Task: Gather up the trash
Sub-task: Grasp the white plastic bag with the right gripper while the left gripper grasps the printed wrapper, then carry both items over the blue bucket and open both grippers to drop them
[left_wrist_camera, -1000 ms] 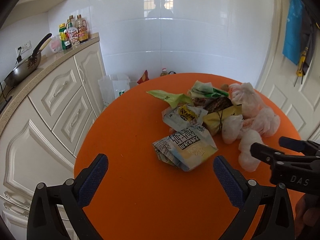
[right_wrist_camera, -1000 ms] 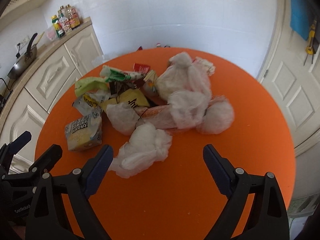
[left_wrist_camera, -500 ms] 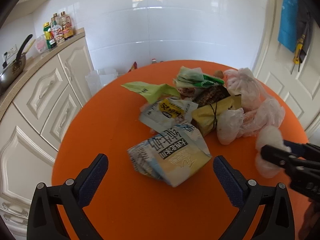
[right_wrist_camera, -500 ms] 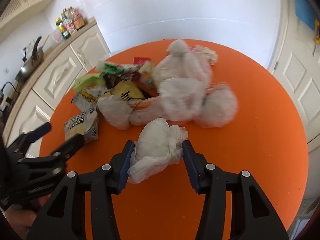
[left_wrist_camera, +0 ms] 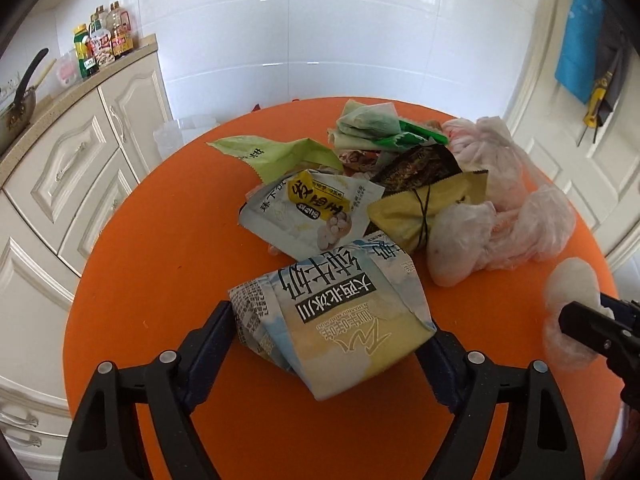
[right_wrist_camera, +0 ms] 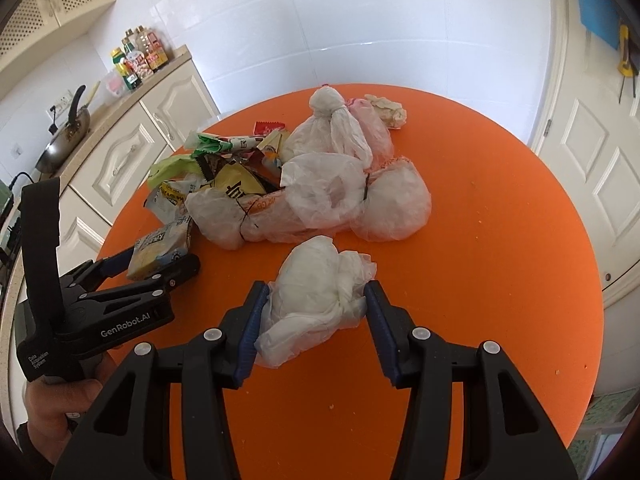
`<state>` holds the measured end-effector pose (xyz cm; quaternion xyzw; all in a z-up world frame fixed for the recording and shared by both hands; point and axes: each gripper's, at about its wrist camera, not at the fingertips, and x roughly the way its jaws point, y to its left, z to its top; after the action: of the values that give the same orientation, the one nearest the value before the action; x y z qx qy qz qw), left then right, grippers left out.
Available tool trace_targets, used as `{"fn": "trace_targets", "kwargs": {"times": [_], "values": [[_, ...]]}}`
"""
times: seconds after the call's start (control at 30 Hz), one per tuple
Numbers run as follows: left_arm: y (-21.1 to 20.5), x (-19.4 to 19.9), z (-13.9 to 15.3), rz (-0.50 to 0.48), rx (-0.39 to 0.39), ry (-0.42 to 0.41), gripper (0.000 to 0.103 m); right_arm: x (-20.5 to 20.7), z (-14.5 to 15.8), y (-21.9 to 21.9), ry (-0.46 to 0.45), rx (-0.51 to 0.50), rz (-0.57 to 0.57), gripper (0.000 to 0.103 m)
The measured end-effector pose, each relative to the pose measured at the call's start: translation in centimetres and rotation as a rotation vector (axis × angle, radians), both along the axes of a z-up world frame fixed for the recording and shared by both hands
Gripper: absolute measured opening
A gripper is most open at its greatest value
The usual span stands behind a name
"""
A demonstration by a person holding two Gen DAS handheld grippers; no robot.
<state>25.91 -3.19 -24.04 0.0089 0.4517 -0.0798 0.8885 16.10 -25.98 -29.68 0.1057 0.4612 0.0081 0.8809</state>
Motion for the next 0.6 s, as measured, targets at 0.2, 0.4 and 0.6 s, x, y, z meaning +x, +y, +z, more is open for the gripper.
{"fn": "trace_targets", "kwargs": {"times": [0.2,0.4,0.6], "values": [[-0.7,-2.8,1.2,-0.002,-0.008,-0.045,0.079,-1.5,0.6,-0.9,-0.024,0.020,-0.010,0.050],[-2.9,-7.4,4.7,-0.040,-0.007,-0.130,0.079,-4.0,2.0,-3.1,-0.076,0.042,-0.039,0.050],[-7.6,-11.6,9.7,-0.149,-0.047,-0.226,0.079,-7.8,4.1,-6.9,-0.149,0.065,-0.104,0.050]]}}
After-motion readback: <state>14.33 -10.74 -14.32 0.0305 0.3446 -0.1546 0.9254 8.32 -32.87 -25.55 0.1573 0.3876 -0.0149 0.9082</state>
